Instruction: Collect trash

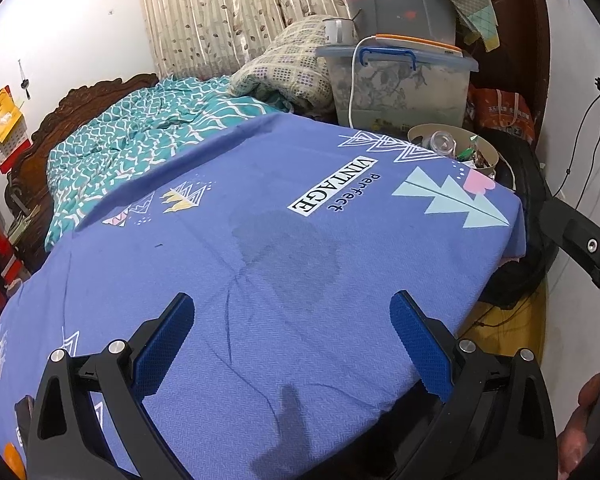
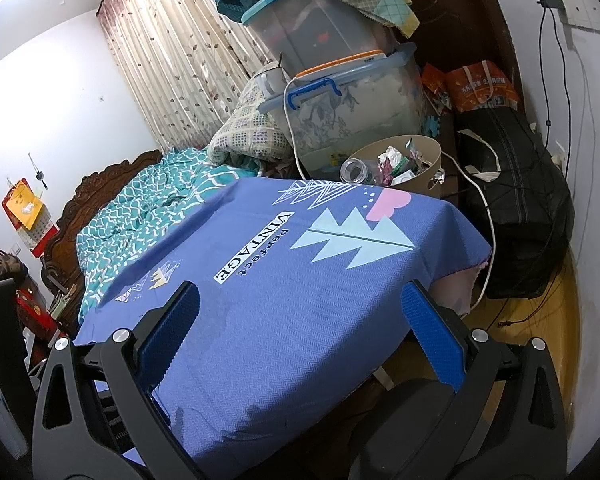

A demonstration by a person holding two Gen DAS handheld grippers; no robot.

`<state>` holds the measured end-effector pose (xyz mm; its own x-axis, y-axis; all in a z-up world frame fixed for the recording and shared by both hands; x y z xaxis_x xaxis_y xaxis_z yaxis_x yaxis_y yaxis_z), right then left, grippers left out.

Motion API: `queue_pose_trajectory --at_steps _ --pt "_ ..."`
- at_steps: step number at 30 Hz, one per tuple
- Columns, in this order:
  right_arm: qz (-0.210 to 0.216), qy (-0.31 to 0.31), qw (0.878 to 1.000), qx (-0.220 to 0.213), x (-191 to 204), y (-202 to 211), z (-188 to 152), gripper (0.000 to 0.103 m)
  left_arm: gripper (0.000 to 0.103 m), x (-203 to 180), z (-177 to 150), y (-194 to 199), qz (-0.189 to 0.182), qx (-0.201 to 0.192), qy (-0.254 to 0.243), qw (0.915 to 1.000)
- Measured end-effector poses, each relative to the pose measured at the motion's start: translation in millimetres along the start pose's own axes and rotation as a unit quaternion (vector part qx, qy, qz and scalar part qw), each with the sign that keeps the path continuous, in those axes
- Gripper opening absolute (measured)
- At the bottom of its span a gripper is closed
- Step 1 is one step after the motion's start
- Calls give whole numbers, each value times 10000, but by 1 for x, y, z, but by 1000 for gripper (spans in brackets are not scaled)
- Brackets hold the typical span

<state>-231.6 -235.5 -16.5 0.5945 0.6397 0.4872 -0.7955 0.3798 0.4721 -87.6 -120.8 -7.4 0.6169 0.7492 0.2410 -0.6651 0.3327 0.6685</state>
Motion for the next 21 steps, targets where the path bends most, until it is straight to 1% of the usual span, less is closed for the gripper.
queue_pose_trajectory --at_steps 21 --pt "10 -12 10000 -17 1 -1 4 100 94 -2 1 1 6 2 -73 10000"
Point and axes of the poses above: each gripper's, at about its wrist camera, not at the fingertips, and y roughly against the way its jaws point, x to its left, z to its top, the point moved 3 cm from there along -y, roughly the way its jaws point, and after that the axes turned 4 degrees about z, right-handed, at the moved point
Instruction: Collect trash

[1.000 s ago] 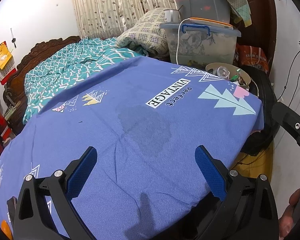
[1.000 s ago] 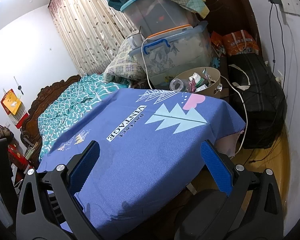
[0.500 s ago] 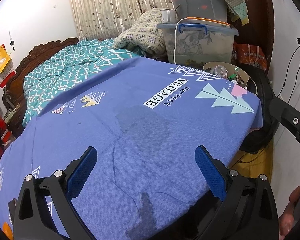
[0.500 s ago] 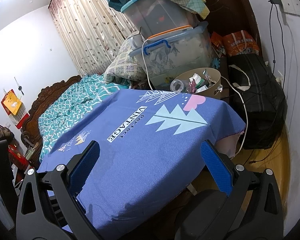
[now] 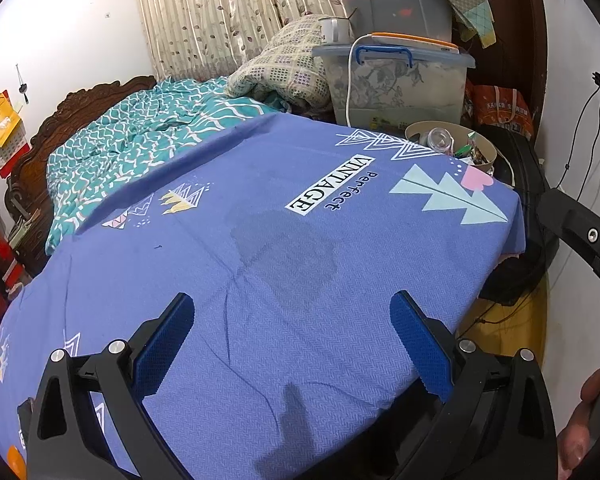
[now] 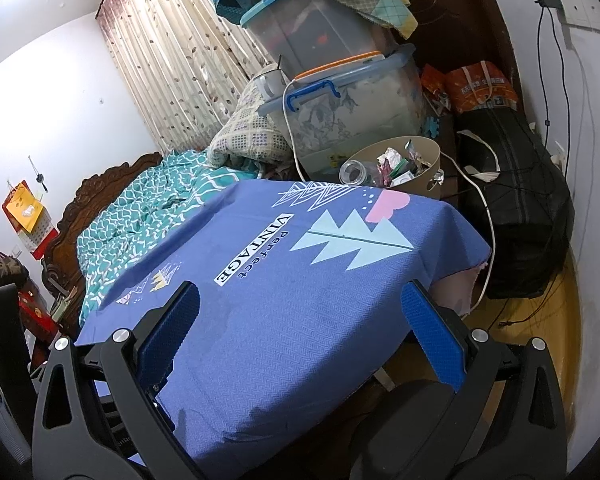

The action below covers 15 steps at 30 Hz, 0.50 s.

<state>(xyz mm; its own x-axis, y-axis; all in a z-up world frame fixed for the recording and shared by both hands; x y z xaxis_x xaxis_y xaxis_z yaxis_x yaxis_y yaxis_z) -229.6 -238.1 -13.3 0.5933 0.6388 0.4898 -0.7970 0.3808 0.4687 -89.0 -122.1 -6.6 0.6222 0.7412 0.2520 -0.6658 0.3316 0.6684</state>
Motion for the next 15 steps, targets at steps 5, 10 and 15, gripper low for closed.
queue_pose_trajectory --at_steps 5,10,15 --pt "-1 0 10000 -10 0 0 0 100 94 0 0 0 1 5 2 10000" --pt "-2 -8 10000 -2 0 0 0 100 94 1 -2 -2 18 30 31 10000" --pt "0 -3 10000 -9 0 1 -1 100 94 1 -3 -3 3 45 18 10000"
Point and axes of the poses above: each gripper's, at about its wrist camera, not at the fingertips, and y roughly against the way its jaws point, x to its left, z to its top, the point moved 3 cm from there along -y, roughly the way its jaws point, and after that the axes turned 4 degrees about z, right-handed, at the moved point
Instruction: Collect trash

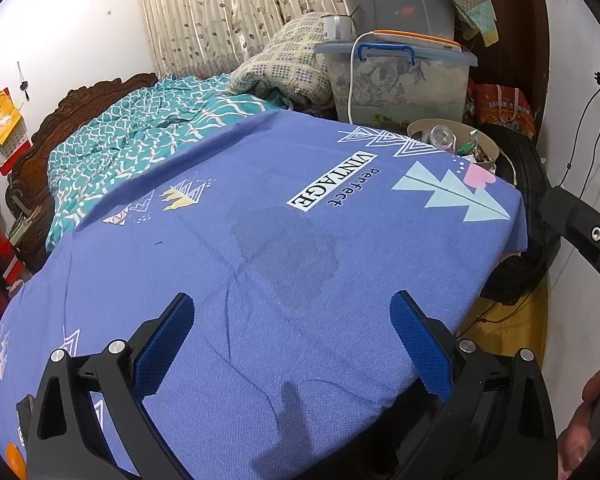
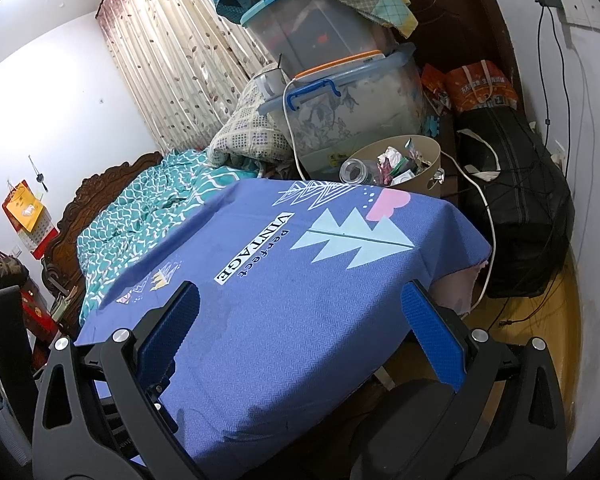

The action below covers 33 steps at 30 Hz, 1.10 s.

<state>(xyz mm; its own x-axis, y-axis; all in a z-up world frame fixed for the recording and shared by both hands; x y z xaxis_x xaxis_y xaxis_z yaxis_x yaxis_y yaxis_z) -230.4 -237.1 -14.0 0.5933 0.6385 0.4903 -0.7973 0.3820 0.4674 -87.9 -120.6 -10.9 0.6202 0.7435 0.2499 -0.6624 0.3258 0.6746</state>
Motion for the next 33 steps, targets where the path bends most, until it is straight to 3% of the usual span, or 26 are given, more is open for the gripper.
queue_pose_trajectory --at_steps 33 --pt "6 7 10000 -5 -1 -1 -1 100 94 -2 -5 -4 4 33 -70 10000"
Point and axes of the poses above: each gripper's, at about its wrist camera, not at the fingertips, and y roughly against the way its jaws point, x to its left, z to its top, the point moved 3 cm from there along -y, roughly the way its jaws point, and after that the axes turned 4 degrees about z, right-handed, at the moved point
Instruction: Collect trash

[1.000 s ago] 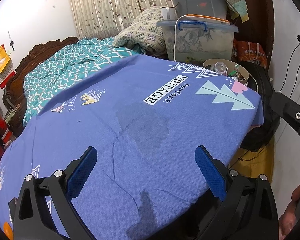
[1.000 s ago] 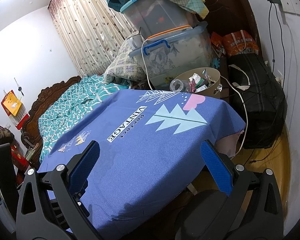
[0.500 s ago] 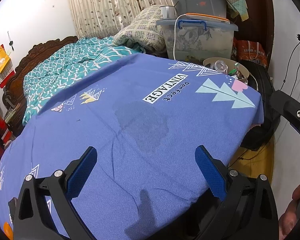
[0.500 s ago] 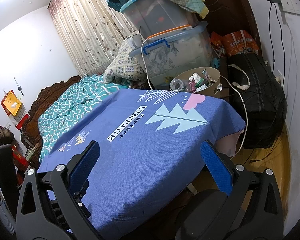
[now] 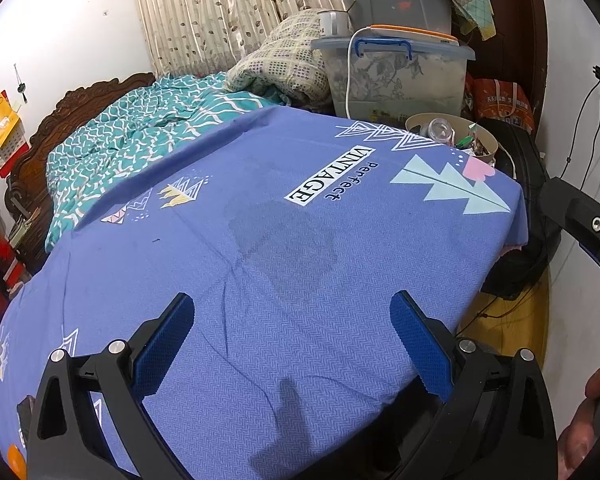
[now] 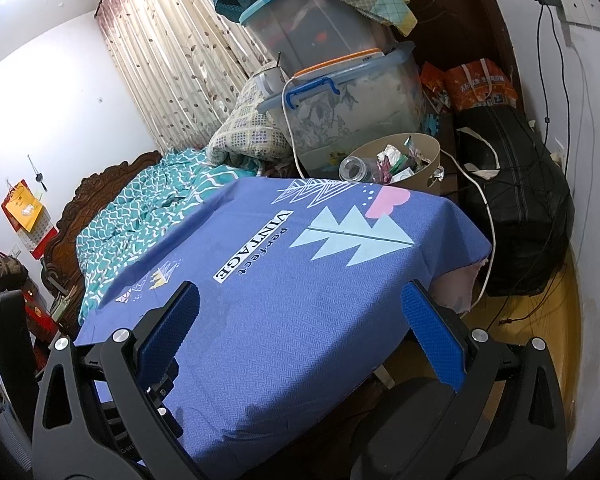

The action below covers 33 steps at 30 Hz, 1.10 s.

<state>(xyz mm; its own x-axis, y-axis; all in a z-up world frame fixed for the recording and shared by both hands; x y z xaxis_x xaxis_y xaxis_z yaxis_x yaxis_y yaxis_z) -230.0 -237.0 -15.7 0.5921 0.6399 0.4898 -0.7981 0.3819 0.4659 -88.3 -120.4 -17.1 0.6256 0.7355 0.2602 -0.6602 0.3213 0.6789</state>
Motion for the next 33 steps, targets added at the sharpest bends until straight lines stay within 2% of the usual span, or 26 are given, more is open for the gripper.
queue_pose_trajectory --at_steps 33 --pt "-1 -3 10000 0 0 1 -2 100 94 0 3 4 27 -42 -47 10000"
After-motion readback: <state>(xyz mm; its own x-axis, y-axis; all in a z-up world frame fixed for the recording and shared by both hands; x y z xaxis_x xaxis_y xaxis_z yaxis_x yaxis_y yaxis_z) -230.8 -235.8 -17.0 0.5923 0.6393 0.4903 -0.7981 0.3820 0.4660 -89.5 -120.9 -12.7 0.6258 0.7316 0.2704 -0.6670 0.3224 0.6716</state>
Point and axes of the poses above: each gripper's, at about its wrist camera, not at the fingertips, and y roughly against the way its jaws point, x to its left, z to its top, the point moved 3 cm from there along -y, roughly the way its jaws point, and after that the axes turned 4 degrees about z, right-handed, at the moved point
